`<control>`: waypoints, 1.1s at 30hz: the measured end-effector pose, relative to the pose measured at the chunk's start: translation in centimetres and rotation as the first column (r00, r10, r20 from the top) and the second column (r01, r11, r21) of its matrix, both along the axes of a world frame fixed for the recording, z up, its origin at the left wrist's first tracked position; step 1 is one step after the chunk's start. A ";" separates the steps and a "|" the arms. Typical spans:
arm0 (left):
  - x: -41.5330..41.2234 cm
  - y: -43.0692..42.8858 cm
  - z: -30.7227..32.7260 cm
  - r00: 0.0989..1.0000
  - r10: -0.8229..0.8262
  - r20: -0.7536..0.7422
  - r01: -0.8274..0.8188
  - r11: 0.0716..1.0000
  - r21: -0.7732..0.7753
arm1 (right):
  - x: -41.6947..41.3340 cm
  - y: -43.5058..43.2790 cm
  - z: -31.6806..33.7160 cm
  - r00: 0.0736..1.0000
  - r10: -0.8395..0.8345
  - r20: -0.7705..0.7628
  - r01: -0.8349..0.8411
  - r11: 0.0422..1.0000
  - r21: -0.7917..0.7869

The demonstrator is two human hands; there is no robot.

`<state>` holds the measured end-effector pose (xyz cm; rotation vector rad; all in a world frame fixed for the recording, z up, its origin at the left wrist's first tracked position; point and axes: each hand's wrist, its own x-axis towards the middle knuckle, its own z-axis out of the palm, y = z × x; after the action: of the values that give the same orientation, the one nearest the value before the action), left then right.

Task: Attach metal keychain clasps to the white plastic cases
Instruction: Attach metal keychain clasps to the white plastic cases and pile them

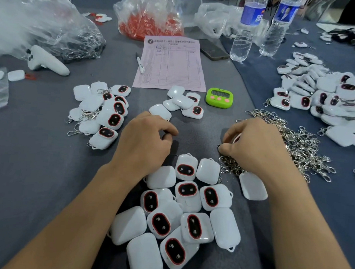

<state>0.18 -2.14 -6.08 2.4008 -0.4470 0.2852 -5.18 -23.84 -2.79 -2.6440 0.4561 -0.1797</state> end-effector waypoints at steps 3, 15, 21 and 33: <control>-0.2 -0.1 0.2 1.000 -0.012 -0.015 0.012 1.000 -0.005 | 0.0 0.4 0.2 0.999 -0.003 -0.052 0.001 0.999 -0.032; -0.7 -0.3 0.5 0.999 -0.022 -0.030 0.022 1.000 -0.011 | 0.3 0.4 0.0 0.996 -0.070 -0.064 0.068 0.997 -0.025; -0.6 -0.5 0.5 0.999 -0.016 -0.051 0.016 1.000 0.008 | 0.5 0.6 -0.3 0.993 -0.065 -0.100 0.058 0.996 -0.068; -0.5 -0.3 0.5 0.996 -0.021 -0.084 0.020 1.000 -0.021 | 0.0 0.3 0.2 0.990 -0.103 -0.095 0.090 0.988 -0.126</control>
<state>-0.35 -2.42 -5.55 2.3768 -0.4278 0.1777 -5.20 -23.55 -2.55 -2.7615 0.6262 -0.1075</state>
